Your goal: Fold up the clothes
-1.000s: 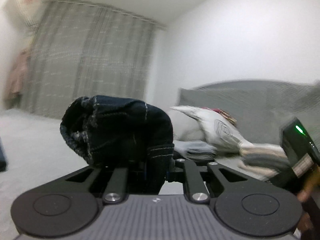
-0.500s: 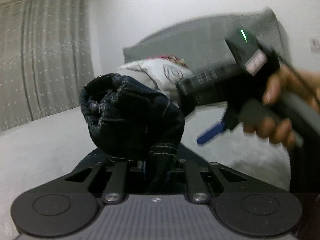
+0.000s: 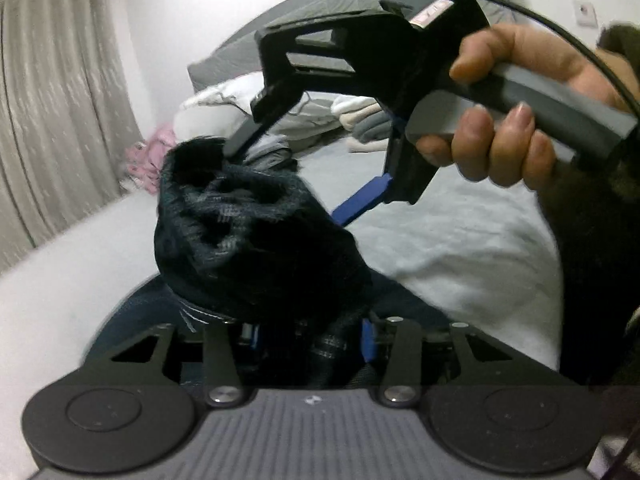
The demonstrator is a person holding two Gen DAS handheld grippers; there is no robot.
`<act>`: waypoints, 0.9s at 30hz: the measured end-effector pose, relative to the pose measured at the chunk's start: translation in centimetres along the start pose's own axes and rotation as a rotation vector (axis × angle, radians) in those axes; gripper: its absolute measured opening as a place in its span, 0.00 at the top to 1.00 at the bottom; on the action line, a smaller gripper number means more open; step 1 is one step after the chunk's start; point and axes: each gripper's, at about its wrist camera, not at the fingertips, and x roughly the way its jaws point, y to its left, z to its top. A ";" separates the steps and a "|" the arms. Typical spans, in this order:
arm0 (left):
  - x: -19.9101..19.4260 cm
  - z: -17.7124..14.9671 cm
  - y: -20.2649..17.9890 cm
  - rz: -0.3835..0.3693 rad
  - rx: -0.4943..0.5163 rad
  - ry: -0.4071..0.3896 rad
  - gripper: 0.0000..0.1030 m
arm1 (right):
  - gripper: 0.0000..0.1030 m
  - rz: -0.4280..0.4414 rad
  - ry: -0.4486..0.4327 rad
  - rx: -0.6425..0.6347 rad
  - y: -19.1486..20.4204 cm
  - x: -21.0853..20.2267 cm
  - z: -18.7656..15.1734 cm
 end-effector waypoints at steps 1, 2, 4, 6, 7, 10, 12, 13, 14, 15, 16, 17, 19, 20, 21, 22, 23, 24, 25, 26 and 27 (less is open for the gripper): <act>0.0 0.0 -0.2 0.002 0.008 -0.001 0.57 | 0.00 0.002 -0.001 0.007 -0.1 -0.1 -0.1; 0.0 -0.1 -0.3 0.004 0.016 -0.001 0.57 | 0.00 0.001 -0.002 0.011 -0.2 -0.1 0.0; 0.2 -0.3 -0.3 0.003 0.013 -0.004 0.57 | 0.00 0.000 -0.002 0.018 -0.3 -0.1 0.0; 0.3 -0.5 0.0 -0.001 -0.001 -0.007 0.57 | 0.00 0.002 0.001 0.026 -0.4 0.0 0.0; 0.4 -0.6 0.2 -0.003 -0.008 -0.010 0.57 | 0.00 0.003 0.005 0.027 -0.5 0.1 -0.1; 0.4 -0.8 0.9 -0.019 -0.026 -0.011 0.56 | 0.00 -0.016 0.014 0.003 -0.3 0.6 -0.4; 0.2 -0.6 1.3 -0.023 -0.028 -0.015 0.56 | 0.00 -0.014 0.012 -0.003 -0.2 0.8 -0.5; -0.4 -0.2 1.4 -0.028 -0.033 -0.019 0.56 | 0.00 -0.010 0.013 0.001 -0.2 0.8 -0.5; -0.9 0.2 1.5 -0.034 -0.038 -0.023 0.56 | 0.00 -0.005 0.014 0.007 -0.2 0.8 -0.5; -1.4 0.3 1.4 -0.044 -0.045 -0.025 0.55 | 0.00 -0.002 0.014 0.011 -0.2 0.6 -0.4; -1.8 0.4 1.5 -0.054 -0.051 -0.029 0.55 | 0.00 -0.001 0.012 0.012 -0.2 0.5 -0.3; -2.0 0.4 1.7 -0.066 -0.057 -0.033 0.55 | 0.00 -0.001 0.010 0.014 -0.1 0.3 -0.2; -2.4 0.5 1.9 -0.086 -0.069 -0.042 0.55 | 0.00 0.001 0.007 0.016 0.0 -0.1 0.0; -2.6 0.5 2.0 -0.093 -0.073 -0.047 0.55 | 0.00 0.002 0.006 0.018 0.0 -0.2 0.1; -2.7 0.6 2.1 -0.100 -0.076 -0.052 0.54 | 0.00 0.005 0.002 0.023 -0.1 -0.3 0.1; -2.9 0.7 2.2 -0.113 -0.078 -0.061 0.54 | 0.00 0.004 -0.002 0.026 -0.3 -0.3 0.1; -3.1 0.7 2.3 -0.124 -0.080 -0.067 0.53 | 0.00 -0.004 -0.004 0.025 -0.3 -0.3 0.1; -3.3 0.7 2.4 -0.132 -0.083 -0.071 0.53 | 0.00 -0.013 -0.004 0.021 -0.3 -0.3 0.2; -3.4 0.7 2.7 -0.145 -0.092 -0.077 0.51 | 0.00 -0.020 -0.002 0.017 -0.3 -0.3 0.2; -3.5 0.7 3.0 -0.157 -0.103 -0.083 0.49 | 0.00 -0.027 0.000 0.014 -0.3 -0.3 0.2; -3.6 0.7 3.2 -0.165 -0.110 -0.086 0.48 | 0.00 -0.035 0.002 0.010 -0.3 -0.2 0.3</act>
